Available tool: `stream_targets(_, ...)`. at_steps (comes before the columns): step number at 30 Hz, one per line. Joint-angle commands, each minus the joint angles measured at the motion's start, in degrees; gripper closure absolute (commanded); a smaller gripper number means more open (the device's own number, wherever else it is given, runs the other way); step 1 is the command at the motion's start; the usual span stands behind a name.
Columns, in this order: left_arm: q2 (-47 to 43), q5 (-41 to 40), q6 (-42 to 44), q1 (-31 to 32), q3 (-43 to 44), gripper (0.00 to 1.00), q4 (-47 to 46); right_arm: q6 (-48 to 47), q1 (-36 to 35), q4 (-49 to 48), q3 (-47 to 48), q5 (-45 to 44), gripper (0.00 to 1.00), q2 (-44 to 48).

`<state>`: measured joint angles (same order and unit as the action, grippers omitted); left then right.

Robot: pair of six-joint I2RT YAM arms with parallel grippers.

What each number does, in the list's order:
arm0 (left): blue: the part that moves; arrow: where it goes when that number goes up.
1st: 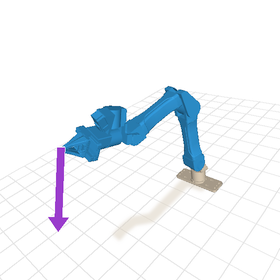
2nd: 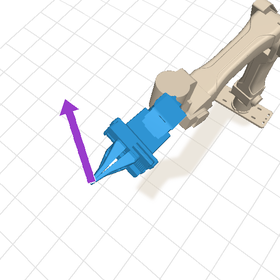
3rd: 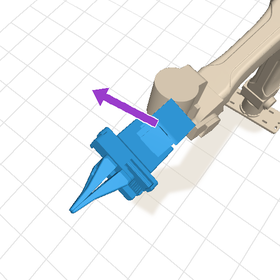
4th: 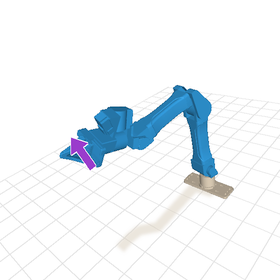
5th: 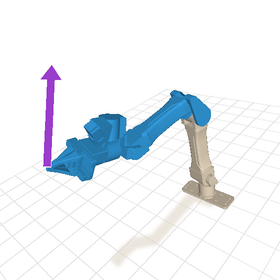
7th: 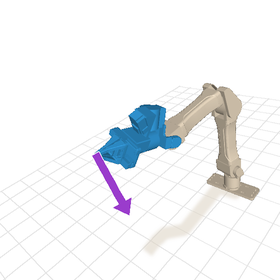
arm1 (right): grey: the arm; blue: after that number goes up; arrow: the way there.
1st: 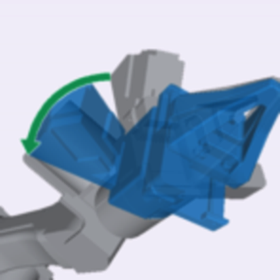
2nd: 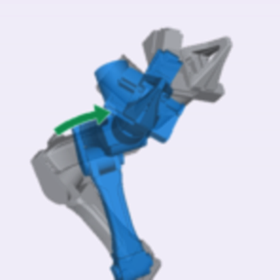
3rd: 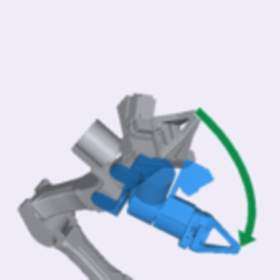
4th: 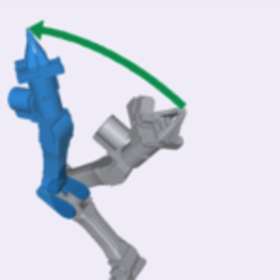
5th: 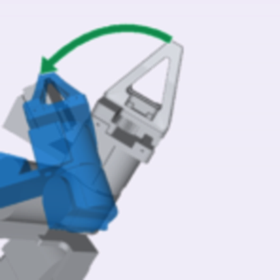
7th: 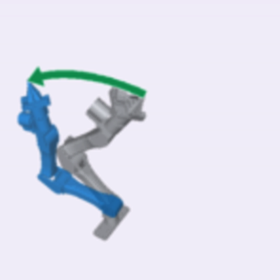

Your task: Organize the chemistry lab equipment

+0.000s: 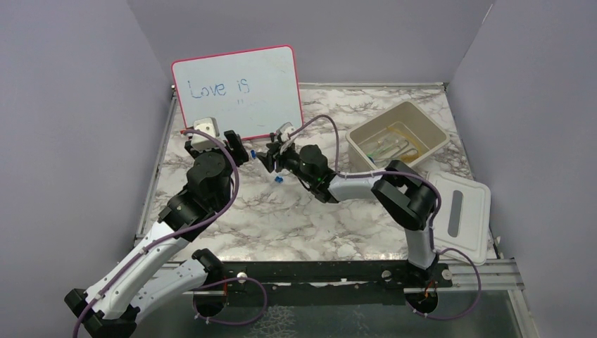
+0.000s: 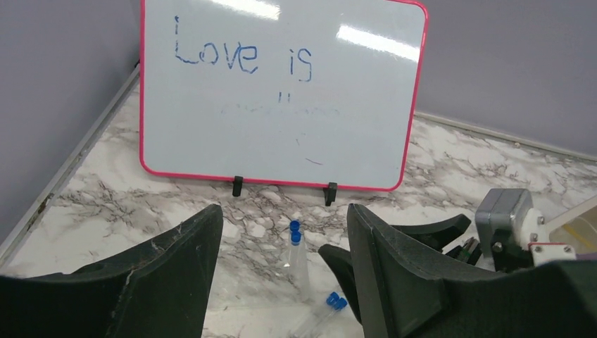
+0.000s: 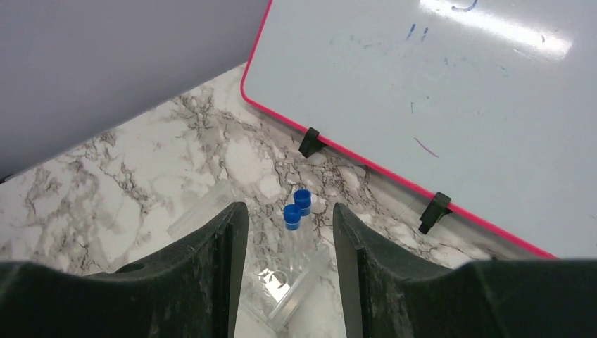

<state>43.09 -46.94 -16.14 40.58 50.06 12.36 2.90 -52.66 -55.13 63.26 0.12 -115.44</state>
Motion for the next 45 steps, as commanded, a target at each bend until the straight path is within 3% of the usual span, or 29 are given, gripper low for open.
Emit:
stream_targets(1,0.03,2.57,-4.57,-0.16,-0.91,0.3,2.99,6.62,1.13,14.4,0.97,-5.29,0.48,5.64)
stream_targets(5,2.27,4.99,-10.65,-0.22,-1.57,0.23,6.15,14.65,3.02,26.92,-0.06,-6.82,0.48,10.51)
stream_targets(9,8.46,10.27,-14.4,-2.59,-0.56,0.23,7.62,21.45,3.36,35.9,-3.33,-8.43,0.48,15.49)
stream_targets(17,29.36,39.44,-14.85,-21.2,6.06,0.26,7.56,30.77,3.39,38.23,-13.81,-3.75,0.52,22.03)
stream_targets(25,44.84,40.25,-11.58,-25.11,15.62,0.29,6.63,32.9,3.36,35.58,-17.82,4.05,0.58,22.82)
stream_targets(32,52.59,39.12,-8.76,-26.05,19.77,0.56,8.0,32.45,3.42,35.68,-18.23,4.13,0.59,22.94)
stream_targets(40,53.91,41.23,-8.91,-26.07,18.41,0.73,8.38,32.08,3.36,35.89,-17.79,3.9,0.61,22.68)
stream_targets(45,52.69,43.39,-8.99,-26.08,17.34,0.76,8.56,32.34,3.36,36.09,-17.5,3.97,0.62,22.2)
